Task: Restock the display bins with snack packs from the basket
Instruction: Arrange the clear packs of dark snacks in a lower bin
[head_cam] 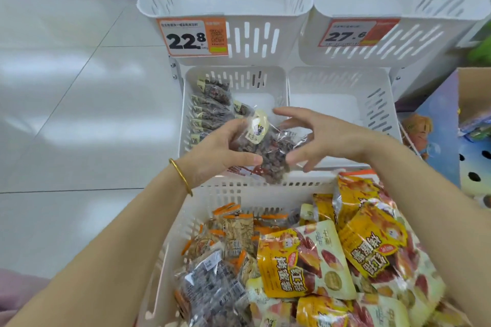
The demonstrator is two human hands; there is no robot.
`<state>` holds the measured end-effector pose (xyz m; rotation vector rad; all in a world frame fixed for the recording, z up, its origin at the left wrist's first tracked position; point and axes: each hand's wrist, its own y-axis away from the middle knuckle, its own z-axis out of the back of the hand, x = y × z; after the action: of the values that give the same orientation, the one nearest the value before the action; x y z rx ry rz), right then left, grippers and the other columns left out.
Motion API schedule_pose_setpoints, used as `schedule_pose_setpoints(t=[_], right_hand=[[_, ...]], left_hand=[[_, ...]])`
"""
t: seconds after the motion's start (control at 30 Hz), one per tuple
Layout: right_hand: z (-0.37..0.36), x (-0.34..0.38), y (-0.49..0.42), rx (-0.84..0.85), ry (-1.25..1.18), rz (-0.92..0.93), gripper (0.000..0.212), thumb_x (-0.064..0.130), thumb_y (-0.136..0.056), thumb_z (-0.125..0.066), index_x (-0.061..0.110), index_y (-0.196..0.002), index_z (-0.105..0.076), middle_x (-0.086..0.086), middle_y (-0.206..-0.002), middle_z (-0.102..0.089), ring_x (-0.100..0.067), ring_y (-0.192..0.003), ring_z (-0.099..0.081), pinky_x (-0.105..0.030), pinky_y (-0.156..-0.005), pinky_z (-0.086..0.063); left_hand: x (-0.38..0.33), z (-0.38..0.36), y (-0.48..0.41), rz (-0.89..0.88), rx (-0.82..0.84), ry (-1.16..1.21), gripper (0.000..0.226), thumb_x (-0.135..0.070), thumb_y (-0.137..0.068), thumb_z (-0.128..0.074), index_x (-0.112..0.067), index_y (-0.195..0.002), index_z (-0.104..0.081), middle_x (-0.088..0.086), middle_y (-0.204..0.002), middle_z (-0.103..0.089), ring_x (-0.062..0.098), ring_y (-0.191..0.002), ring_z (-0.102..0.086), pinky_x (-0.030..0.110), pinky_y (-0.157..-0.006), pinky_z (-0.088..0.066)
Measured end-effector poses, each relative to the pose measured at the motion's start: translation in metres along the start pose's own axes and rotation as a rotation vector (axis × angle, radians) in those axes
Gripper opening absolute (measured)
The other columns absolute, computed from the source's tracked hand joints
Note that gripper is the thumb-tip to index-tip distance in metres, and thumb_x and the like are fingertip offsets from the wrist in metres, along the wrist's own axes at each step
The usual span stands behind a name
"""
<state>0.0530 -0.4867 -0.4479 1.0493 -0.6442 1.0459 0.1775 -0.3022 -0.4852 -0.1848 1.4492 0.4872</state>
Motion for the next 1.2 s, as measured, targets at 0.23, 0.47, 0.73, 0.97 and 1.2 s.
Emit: schedule_pose_setpoints(t=[0.23,0.47,0.73,0.97,1.2], right_hand=[[0.007,-0.009,-0.074,-0.524,0.245,0.247,0.052,0.008,-0.073,-0.077,0.027,-0.118,-0.06,-0.003,-0.114,-0.06,-0.019,-0.093,-0.06,-0.038,-0.077,-0.054],[0.004,-0.033,-0.139,-0.949,0.885,0.297,0.054,0.0,-0.073,-0.068,0.015,-0.124,-0.057,-0.012,-0.116,-0.058,-0.038,-0.091,-0.057,-0.037,-0.062,-0.048],[-0.001,-0.039,-0.207,-0.856,0.881,0.027,0.048,-0.012,-0.081,-0.053,0.011,-0.124,-0.049,-0.014,-0.117,-0.05,-0.037,-0.1,-0.052,-0.034,-0.062,-0.033],[0.003,-0.047,-0.239,-0.39,0.506,0.041,0.048,0.003,-0.09,-0.055,0.015,-0.136,-0.045,-0.01,-0.138,-0.045,-0.027,-0.126,-0.044,-0.03,-0.104,-0.033],[-0.008,-0.044,-0.237,-0.476,0.291,-0.111,0.061,0.009,-0.089,-0.044,0.02,-0.146,-0.026,-0.013,-0.146,-0.021,-0.038,-0.127,-0.036,-0.044,-0.106,-0.036]], left_hand=[[0.009,0.029,-0.075,-0.151,-0.222,-0.262,0.074,-0.004,-0.071,-0.079,-0.018,-0.133,-0.041,-0.006,-0.122,-0.055,0.009,-0.115,-0.052,0.023,-0.099,-0.043],[0.058,0.061,-0.125,0.011,-0.409,-0.975,0.065,-0.033,-0.092,-0.056,-0.011,-0.146,-0.027,0.007,-0.155,-0.02,0.027,-0.144,-0.011,0.035,-0.117,-0.009],[0.076,0.059,-0.135,0.008,-0.481,-1.219,0.048,-0.041,-0.09,-0.052,-0.02,-0.133,-0.047,0.01,-0.146,-0.024,0.033,-0.135,-0.018,0.046,-0.11,-0.022],[0.09,0.062,-0.125,0.002,-0.528,-1.117,0.042,-0.033,-0.089,-0.055,-0.016,-0.128,-0.051,0.01,-0.147,-0.026,0.03,-0.138,-0.017,0.042,-0.112,-0.018],[0.089,0.064,-0.124,-0.016,-0.545,-1.095,0.043,-0.031,-0.09,-0.055,-0.012,-0.128,-0.05,0.012,-0.147,-0.03,0.03,-0.138,-0.02,0.041,-0.113,-0.018]])
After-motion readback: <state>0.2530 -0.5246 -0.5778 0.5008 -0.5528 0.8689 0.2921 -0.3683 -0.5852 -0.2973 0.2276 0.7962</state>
